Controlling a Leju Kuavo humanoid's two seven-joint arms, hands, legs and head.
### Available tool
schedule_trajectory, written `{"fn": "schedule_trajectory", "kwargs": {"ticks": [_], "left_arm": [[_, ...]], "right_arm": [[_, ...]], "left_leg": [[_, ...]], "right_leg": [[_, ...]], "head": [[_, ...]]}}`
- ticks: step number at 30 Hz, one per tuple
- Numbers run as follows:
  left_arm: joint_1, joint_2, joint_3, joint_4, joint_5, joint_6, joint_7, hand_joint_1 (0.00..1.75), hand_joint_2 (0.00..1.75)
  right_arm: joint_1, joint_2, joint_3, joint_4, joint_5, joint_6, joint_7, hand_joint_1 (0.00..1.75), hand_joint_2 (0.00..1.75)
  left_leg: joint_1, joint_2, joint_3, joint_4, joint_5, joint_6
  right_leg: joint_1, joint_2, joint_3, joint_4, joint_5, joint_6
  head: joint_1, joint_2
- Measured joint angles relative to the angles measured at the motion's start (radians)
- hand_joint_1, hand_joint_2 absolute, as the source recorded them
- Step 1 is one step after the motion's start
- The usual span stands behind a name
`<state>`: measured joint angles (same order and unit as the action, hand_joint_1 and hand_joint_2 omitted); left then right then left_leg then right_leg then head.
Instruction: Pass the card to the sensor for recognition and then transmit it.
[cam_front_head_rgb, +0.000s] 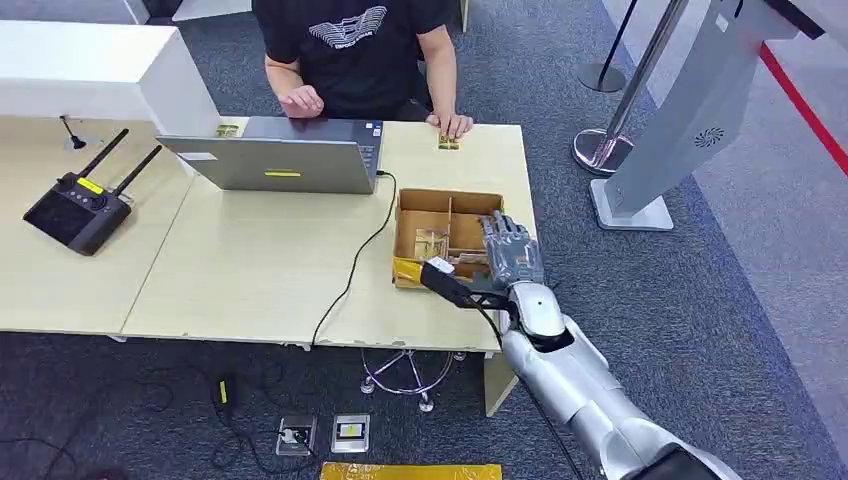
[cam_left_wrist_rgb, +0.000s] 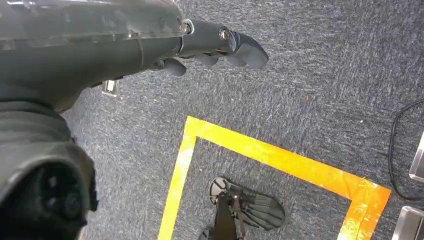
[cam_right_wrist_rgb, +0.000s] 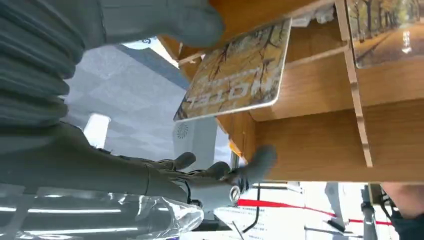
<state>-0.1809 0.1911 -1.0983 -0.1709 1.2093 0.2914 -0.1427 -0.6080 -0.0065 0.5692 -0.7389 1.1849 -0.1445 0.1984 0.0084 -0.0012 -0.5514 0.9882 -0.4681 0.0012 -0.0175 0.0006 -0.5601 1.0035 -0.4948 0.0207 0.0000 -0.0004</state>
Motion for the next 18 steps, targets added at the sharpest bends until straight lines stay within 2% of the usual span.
{"fn": "schedule_trajectory", "kwargs": {"ticks": [18], "left_arm": [[0.000, 0.003, -0.003, 0.000, -0.012, -0.002, 0.000, 0.00, 0.00]], "right_arm": [[-0.001, -0.007, 0.000, 0.001, -0.016, -0.017, -0.002, 1.75, 1.75]], "left_leg": [[0.000, 0.000, 0.000, 0.000, 0.000, 0.000]], "right_leg": [[0.000, 0.000, 0.000, 0.000, 0.000, 0.000]], "head": [[0.000, 0.000]]}}
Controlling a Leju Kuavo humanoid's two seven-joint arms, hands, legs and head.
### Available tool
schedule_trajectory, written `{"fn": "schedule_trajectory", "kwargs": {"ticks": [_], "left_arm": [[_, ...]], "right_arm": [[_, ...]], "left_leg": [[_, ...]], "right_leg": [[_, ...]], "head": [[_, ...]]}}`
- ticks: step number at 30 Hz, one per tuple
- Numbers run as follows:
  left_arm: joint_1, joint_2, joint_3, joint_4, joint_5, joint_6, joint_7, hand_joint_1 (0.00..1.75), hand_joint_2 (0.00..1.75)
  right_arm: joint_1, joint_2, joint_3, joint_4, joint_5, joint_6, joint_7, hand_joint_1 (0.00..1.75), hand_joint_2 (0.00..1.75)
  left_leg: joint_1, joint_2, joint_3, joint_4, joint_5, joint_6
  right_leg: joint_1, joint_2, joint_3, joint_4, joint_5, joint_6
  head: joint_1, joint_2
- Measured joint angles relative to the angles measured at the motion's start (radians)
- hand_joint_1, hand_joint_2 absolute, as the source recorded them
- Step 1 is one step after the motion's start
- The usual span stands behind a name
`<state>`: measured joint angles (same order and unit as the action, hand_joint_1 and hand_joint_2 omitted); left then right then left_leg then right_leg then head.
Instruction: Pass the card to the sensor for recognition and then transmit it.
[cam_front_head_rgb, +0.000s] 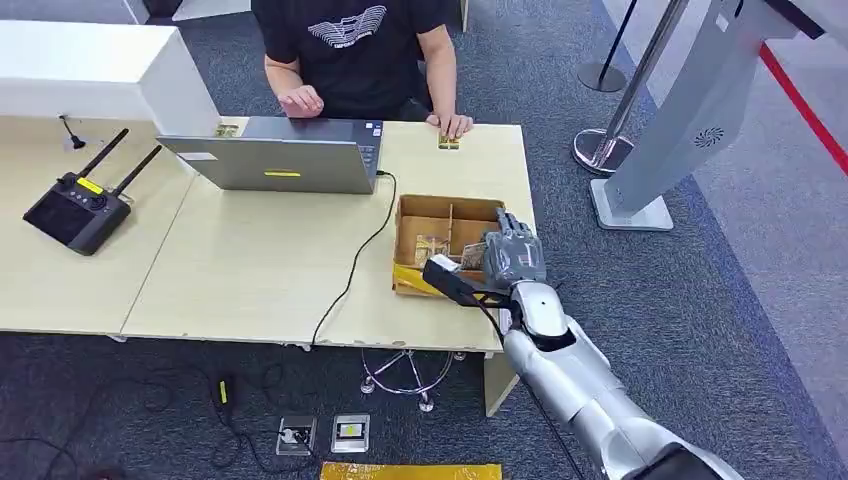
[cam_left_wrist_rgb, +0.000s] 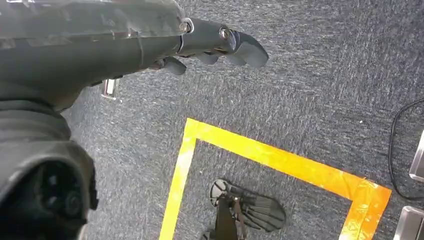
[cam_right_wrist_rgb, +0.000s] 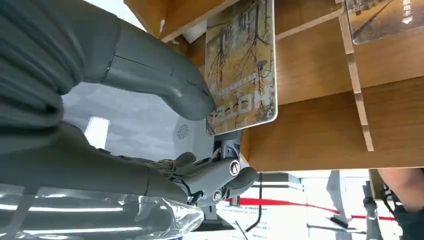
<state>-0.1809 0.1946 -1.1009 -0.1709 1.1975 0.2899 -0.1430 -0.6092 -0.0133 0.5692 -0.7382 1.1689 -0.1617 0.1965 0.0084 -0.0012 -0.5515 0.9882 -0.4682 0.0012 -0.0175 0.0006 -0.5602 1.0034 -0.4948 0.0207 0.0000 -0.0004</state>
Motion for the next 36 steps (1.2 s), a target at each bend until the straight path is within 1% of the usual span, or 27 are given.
{"fn": "schedule_trajectory", "kwargs": {"ticks": [14, 17, 21, 36], "left_arm": [[0.000, 0.000, -0.001, 0.000, -0.003, 0.000, -0.002, 0.00, 0.00], [0.000, 0.000, -0.001, 0.000, -0.003, 0.000, -0.007, 0.00, 0.00], [0.000, 0.000, -0.001, 0.000, -0.004, 0.002, -0.011, 0.00, 0.00], [0.000, -0.003, -0.001, 0.000, -0.003, 0.016, -0.019, 0.00, 0.00]], "right_arm": [[0.000, -0.001, 0.000, 0.000, -0.011, -0.003, -0.003, 1.75, 1.75], [0.000, -0.001, 0.000, 0.000, -0.011, -0.010, -0.005, 1.75, 1.75], [-0.007, -0.003, -0.003, -0.002, -0.019, -0.037, -0.012, 1.75, 1.75], [-0.067, -0.011, -0.057, -0.111, -0.056, -0.054, -0.053, 1.75, 1.75]], "left_leg": [[0.000, 0.000, 0.000, 0.000, 0.000, 0.000], [0.000, 0.000, 0.000, 0.000, 0.000, 0.000], [0.000, 0.000, 0.000, 0.000, 0.000, 0.000], [0.000, 0.000, 0.000, 0.000, 0.000, 0.000]], "right_leg": [[0.000, 0.000, 0.000, 0.000, 0.000, 0.000], [0.000, 0.000, 0.000, 0.000, 0.000, 0.000], [0.000, 0.000, 0.000, 0.000, 0.000, 0.000], [0.000, 0.000, 0.000, 0.000, 0.000, 0.000]], "head": [[0.000, 0.000], [0.000, 0.000], [0.000, 0.000], [0.000, 0.000]]}}
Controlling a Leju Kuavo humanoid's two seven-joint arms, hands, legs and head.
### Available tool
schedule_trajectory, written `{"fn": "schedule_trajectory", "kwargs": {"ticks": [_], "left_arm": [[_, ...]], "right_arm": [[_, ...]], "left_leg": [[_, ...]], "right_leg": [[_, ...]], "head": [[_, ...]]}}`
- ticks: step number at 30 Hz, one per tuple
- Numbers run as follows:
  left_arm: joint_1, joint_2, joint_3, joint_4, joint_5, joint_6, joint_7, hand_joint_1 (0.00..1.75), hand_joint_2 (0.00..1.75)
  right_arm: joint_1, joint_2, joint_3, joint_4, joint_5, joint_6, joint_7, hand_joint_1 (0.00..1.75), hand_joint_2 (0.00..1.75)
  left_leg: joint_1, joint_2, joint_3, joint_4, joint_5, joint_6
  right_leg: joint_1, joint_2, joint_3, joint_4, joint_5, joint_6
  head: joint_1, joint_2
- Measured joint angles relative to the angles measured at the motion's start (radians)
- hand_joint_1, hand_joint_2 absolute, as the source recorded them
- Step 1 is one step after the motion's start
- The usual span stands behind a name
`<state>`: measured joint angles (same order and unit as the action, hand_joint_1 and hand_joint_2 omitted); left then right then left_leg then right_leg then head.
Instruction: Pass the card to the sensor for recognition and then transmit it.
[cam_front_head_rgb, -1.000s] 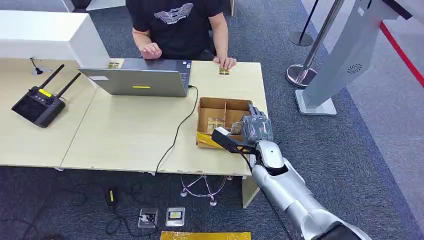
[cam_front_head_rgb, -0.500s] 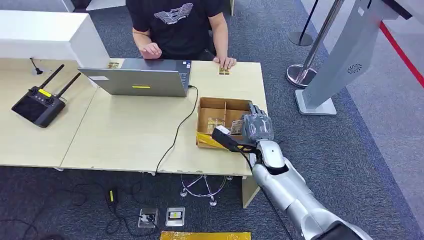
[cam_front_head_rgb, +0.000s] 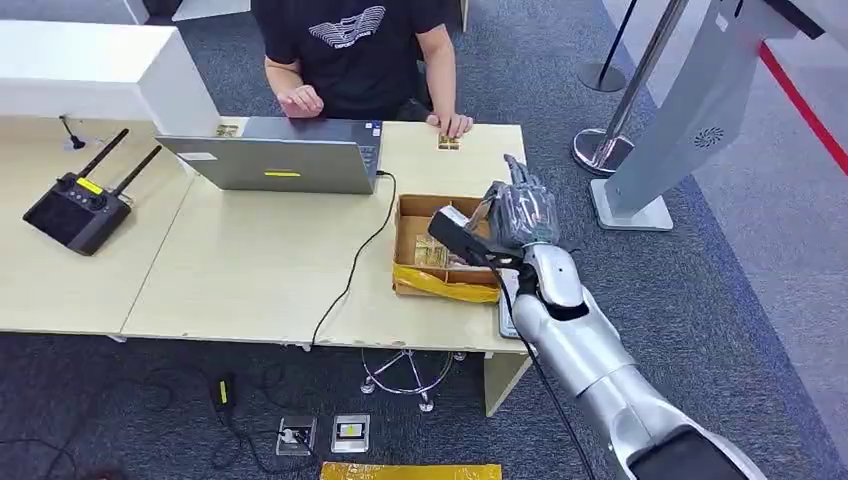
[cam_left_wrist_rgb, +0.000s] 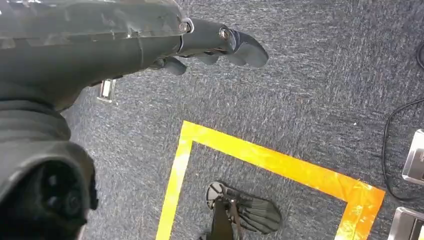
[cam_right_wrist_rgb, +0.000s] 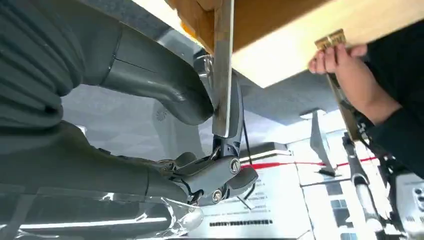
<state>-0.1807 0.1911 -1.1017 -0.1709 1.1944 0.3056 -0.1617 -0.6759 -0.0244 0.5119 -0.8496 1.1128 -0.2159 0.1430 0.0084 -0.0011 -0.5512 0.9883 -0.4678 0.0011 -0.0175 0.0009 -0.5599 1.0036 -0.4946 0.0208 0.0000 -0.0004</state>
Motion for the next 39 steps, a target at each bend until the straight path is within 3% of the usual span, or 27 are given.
{"fn": "schedule_trajectory", "kwargs": {"ticks": [8, 14, 24, 39], "left_arm": [[0.000, -0.001, 0.000, 0.000, 0.003, 0.006, 0.000, 0.00, 0.00], [0.000, -0.002, 0.000, 0.000, 0.003, 0.010, 0.000, 0.00, 0.00], [0.000, -0.005, 0.000, 0.000, 0.003, 0.010, 0.000, 0.00, 0.00], [0.000, -0.012, 0.000, 0.000, 0.003, 0.020, 0.000, 0.00, 0.00]], "right_arm": [[-0.003, 0.002, -0.009, -0.029, -0.004, -0.016, -0.010, 1.75, 1.75], [-0.027, 0.004, -0.010, -0.029, -0.020, -0.073, -0.028, 1.75, 1.75], [-0.054, 0.004, -0.010, -0.026, -0.023, -0.077, -0.031, 1.75, 1.75], [-0.129, 0.030, -0.031, 0.045, -0.023, -0.139, -0.047, 1.75, 1.75]], "left_leg": [[0.000, 0.000, 0.000, 0.000, 0.000, 0.000], [0.000, 0.000, 0.000, 0.000, 0.000, 0.000], [0.000, 0.000, 0.000, 0.000, 0.000, 0.000], [0.000, 0.000, 0.000, 0.000, 0.000, -0.001]], "right_leg": [[0.000, 0.000, 0.000, 0.000, 0.000, 0.000], [0.000, 0.000, 0.000, 0.000, 0.000, 0.000], [0.000, 0.000, 0.000, 0.000, 0.000, 0.000], [0.000, -0.001, 0.000, 0.000, 0.000, 0.000]], "head": [[0.000, 0.000], [0.000, 0.000], [0.000, 0.000], [0.000, 0.000]]}}
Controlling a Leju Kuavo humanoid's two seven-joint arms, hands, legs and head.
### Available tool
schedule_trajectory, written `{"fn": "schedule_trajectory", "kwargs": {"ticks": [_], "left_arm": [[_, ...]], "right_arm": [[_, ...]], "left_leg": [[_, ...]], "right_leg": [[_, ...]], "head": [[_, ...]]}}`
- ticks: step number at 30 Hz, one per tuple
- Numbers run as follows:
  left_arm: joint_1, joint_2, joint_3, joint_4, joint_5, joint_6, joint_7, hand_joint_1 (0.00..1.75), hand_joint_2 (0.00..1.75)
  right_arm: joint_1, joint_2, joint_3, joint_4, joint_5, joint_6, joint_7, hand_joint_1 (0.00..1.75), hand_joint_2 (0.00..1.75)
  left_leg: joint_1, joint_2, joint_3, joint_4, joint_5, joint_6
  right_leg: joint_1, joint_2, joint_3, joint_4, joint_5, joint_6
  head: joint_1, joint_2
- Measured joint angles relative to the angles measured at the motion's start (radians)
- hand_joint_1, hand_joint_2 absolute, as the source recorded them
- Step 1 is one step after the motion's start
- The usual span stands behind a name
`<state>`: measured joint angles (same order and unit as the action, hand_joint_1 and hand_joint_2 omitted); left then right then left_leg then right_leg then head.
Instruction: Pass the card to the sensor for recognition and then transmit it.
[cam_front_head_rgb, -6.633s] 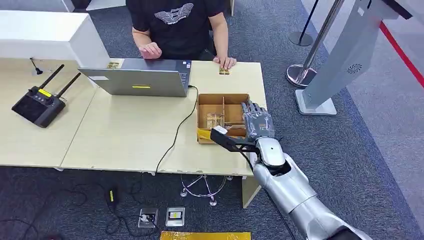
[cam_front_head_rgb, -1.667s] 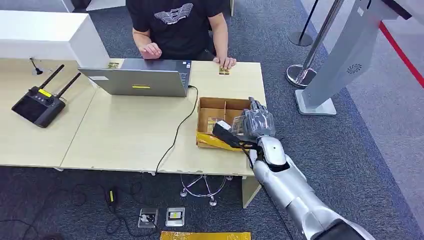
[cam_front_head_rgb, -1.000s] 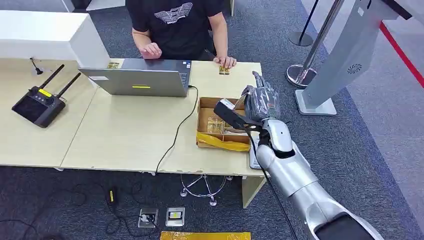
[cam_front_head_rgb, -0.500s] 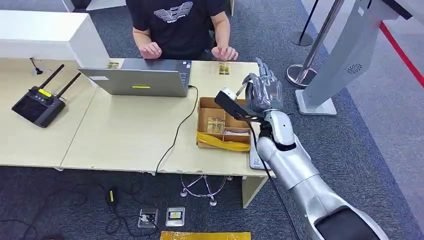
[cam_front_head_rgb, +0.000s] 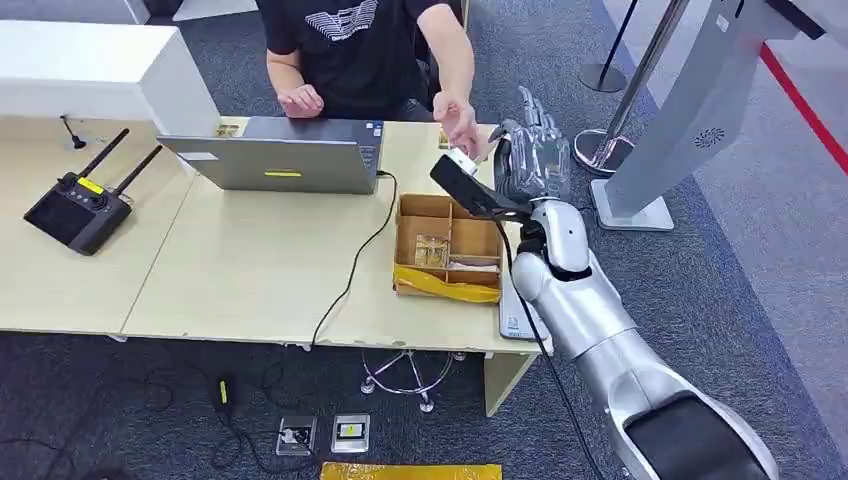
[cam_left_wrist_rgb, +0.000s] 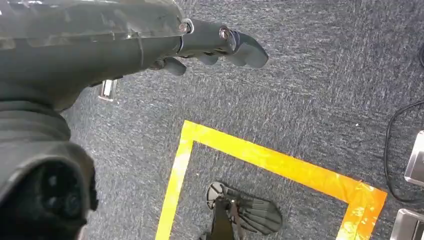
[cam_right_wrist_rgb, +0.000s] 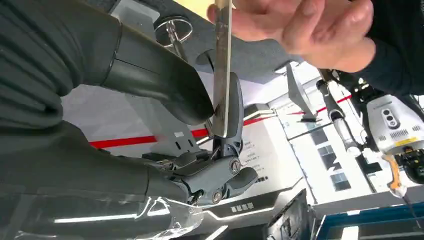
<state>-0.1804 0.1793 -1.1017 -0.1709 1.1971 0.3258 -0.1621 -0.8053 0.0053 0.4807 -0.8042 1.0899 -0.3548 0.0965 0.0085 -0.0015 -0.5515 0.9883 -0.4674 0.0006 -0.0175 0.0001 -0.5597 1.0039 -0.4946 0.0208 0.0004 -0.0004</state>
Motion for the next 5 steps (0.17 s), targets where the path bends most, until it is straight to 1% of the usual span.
{"fn": "schedule_trajectory", "kwargs": {"ticks": [5], "left_arm": [[0.000, 0.000, 0.000, 0.000, 0.001, -0.001, 0.000, 0.00, 0.00]], "right_arm": [[0.000, 0.008, -0.005, 0.022, 0.006, -0.003, 0.002, 1.75, 1.75]], "left_leg": [[0.000, 0.000, 0.000, 0.000, 0.000, 0.000]], "right_leg": [[0.000, 0.000, 0.000, 0.000, 0.000, 0.000]], "head": [[0.000, 0.000]]}}
